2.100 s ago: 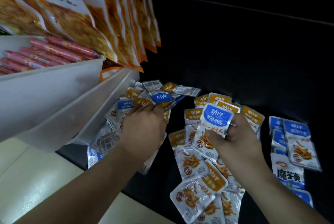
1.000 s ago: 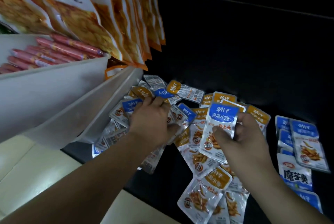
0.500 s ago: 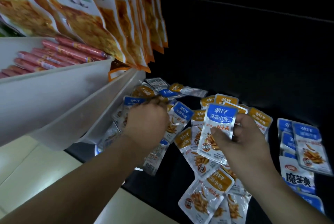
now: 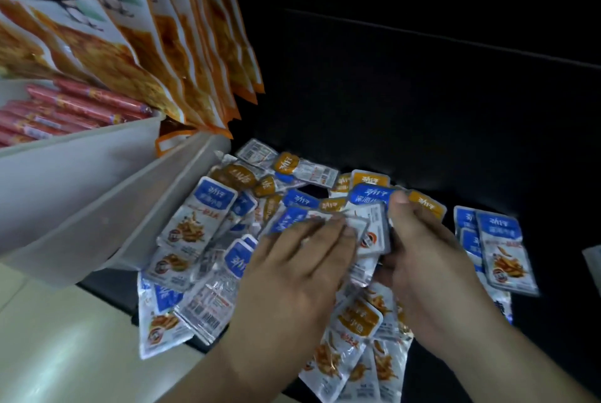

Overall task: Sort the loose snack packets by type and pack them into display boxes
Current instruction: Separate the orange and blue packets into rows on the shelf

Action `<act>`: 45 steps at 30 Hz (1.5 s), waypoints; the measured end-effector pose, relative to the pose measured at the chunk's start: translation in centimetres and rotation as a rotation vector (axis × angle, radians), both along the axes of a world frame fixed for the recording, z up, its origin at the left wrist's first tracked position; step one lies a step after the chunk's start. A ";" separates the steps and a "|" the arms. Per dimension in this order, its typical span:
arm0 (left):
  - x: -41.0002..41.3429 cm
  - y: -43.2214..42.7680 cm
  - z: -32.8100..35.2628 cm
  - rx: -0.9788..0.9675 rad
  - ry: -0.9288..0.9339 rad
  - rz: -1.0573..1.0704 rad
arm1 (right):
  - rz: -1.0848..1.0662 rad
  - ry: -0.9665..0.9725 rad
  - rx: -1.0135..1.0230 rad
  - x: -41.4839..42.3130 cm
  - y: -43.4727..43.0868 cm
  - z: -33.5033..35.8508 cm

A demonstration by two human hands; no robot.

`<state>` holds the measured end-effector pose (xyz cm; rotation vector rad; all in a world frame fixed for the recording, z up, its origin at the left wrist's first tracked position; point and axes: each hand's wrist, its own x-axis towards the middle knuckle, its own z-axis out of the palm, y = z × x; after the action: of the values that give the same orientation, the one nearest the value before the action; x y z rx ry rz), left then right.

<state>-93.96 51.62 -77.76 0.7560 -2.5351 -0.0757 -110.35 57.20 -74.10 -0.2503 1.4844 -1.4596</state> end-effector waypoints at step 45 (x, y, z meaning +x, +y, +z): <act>-12.4 9.6 1.5 1.697 0.372 0.237 | -0.031 0.824 0.597 -14.3 16.1 -7.1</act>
<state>-106.37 61.21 -76.21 1.3302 -1.4879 -2.1462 -124.70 73.34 -81.21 -0.4902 2.5142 -0.8828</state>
